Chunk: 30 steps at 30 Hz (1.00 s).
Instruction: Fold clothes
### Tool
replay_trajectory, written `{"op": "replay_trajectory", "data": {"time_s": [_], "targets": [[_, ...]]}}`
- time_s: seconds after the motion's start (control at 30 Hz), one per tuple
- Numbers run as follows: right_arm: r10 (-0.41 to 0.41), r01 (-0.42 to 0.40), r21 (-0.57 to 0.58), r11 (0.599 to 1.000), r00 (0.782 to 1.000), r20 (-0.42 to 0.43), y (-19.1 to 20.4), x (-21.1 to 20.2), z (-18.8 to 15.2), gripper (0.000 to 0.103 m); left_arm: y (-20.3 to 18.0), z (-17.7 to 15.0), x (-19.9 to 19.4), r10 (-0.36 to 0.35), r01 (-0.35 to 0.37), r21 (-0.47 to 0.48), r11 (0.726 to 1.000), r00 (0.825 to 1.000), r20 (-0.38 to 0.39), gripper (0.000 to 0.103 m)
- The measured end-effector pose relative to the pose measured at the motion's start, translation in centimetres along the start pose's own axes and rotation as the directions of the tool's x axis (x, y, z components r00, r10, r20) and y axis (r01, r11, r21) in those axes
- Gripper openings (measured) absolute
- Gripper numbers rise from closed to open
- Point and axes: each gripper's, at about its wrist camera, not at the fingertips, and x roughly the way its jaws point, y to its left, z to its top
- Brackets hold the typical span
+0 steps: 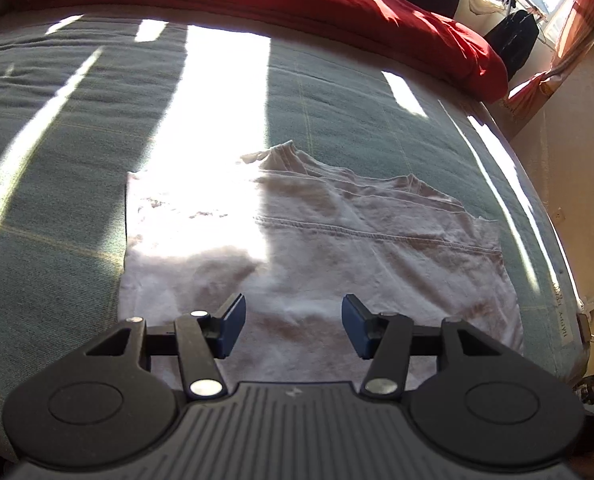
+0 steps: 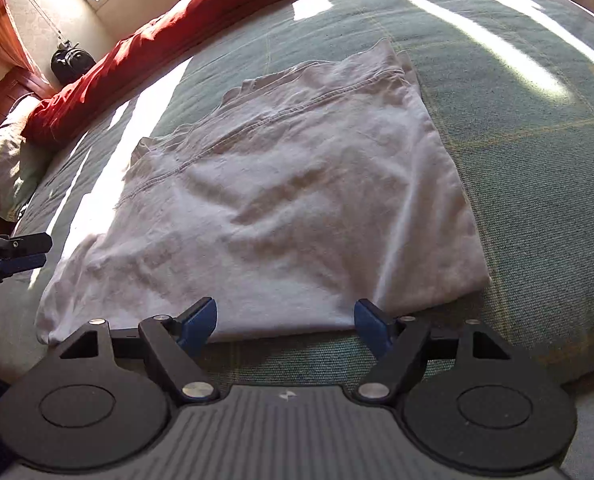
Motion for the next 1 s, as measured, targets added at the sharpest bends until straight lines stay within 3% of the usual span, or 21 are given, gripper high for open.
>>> {"op": "replay_trajectory", "data": {"time_s": [0.1, 0.33, 0.43, 0.63, 0.73, 0.9, 1.0], "targets": [[-0.012, 0.012, -0.006, 1.000, 0.999, 0.036, 0.0, -0.9, 0.4, 0.081, 2.0, 0.4, -0.3, -0.017, 0.015, -0.081, 0.997, 0.999, -0.029, 0.055], [-0.007, 0.008, -0.008, 1.000, 0.999, 0.040, 0.1, -1.2, 0.3, 0.081, 7.0, -2.6, 2.2, 0.118, -0.139, -0.183, 0.973, 0.985, -0.122, 0.056], [-0.012, 0.012, -0.009, 1.000, 0.999, 0.047, 0.1, -1.7, 0.3, 0.081, 8.0, -3.2, 1.4, 0.088, -0.111, -0.245, 0.963, 0.991, -0.102, 0.054], [-0.013, 0.013, -0.009, 1.000, 0.997, 0.081, 0.2, -2.6, 0.6, 0.081, 5.8, -1.0, -0.2, 0.042, -0.042, -0.174, 0.984, 0.999, -0.002, 0.060], [-0.017, 0.018, -0.017, 1.000, 0.997, 0.081, 0.4, -2.8, 0.4, 0.081, 5.3, -0.2, 1.1, 0.038, -0.038, -0.154, 0.987, 0.999, -0.003, 0.061], [-0.032, 0.034, -0.013, 0.999, 0.995, 0.090, 0.3, -3.3, 0.3, 0.081, 6.2, -0.9, 3.6, 0.084, -0.093, -0.180, 0.979, 0.995, -0.059, 0.060], [-0.048, 0.049, -0.007, 0.999, 0.994, 0.101, -0.1, -3.7, 0.3, 0.081, 5.5, -1.3, 2.7, 0.115, -0.120, -0.154, 0.981, 0.993, -0.041, 0.060]]}}
